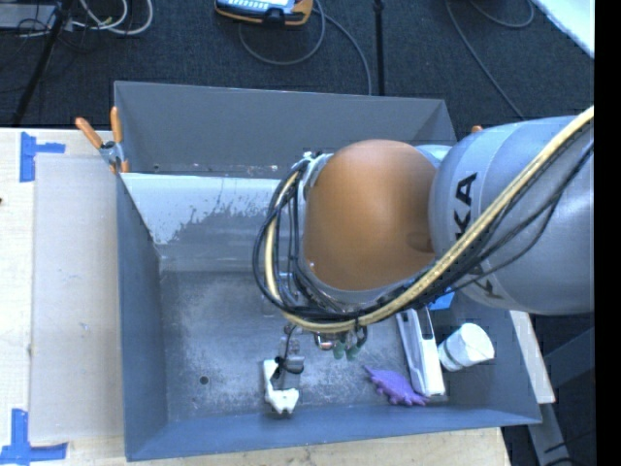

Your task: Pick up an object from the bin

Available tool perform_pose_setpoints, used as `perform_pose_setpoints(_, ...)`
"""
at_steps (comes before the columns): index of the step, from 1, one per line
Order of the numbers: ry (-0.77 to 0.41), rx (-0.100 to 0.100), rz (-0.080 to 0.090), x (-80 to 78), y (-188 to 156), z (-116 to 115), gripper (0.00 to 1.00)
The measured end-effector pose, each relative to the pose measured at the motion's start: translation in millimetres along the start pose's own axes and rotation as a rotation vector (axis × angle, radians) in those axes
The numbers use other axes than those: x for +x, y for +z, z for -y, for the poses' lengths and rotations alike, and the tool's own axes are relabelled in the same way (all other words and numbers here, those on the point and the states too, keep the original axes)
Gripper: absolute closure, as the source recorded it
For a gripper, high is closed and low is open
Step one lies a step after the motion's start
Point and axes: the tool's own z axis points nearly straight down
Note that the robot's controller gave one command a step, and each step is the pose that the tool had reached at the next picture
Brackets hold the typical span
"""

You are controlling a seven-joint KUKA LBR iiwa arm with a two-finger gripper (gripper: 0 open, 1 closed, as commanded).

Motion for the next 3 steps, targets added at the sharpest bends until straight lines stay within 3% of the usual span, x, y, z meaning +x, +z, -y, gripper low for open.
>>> perform_pose_setpoints(1, 0.006, -0.002, 0.008, -1.7, -4, 1, 0.0)
perform_pose_setpoints(2, -0.134, -0.002, 0.007, -5.5, 47, 12, 0.0)
perform_pose_setpoints(3, -0.258, 0.002, 0.001, -4.3, 81, 42, 0.0)
